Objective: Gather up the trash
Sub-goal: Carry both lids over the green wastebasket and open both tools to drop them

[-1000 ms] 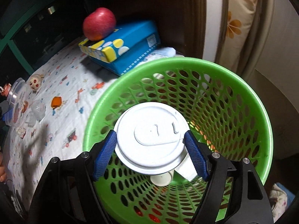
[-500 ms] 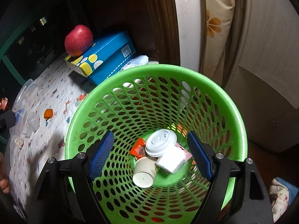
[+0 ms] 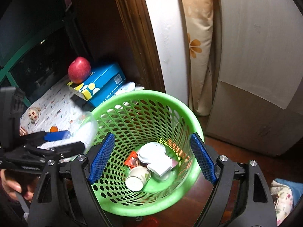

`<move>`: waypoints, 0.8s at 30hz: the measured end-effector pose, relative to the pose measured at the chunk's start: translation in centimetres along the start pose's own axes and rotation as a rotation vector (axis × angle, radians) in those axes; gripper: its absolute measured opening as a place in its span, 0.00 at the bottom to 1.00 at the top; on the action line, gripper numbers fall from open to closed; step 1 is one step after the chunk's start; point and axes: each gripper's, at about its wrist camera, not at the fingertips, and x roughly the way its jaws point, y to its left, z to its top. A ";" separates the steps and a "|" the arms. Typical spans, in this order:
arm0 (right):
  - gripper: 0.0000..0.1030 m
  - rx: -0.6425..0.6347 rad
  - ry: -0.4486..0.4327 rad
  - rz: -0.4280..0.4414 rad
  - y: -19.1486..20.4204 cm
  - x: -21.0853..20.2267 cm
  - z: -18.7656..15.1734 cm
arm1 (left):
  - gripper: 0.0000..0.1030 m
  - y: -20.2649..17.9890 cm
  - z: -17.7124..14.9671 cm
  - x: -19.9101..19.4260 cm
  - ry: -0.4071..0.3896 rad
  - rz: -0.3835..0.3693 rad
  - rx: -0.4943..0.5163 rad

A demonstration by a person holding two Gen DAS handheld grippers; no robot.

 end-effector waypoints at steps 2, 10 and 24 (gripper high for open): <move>0.79 0.013 -0.003 0.008 -0.3 -0.1 0.0 | 0.86 -0.4 -0.1 0.9 0.022 0.005 0.008; 0.79 0.037 0.008 0.026 -0.9 -0.2 -0.6 | 0.91 -0.6 -0.4 2.4 0.052 0.001 0.002; 0.79 -0.031 -0.002 0.118 3.5 -0.4 -0.1 | 0.91 4.2 -1.9 -4.4 -0.084 0.106 -0.068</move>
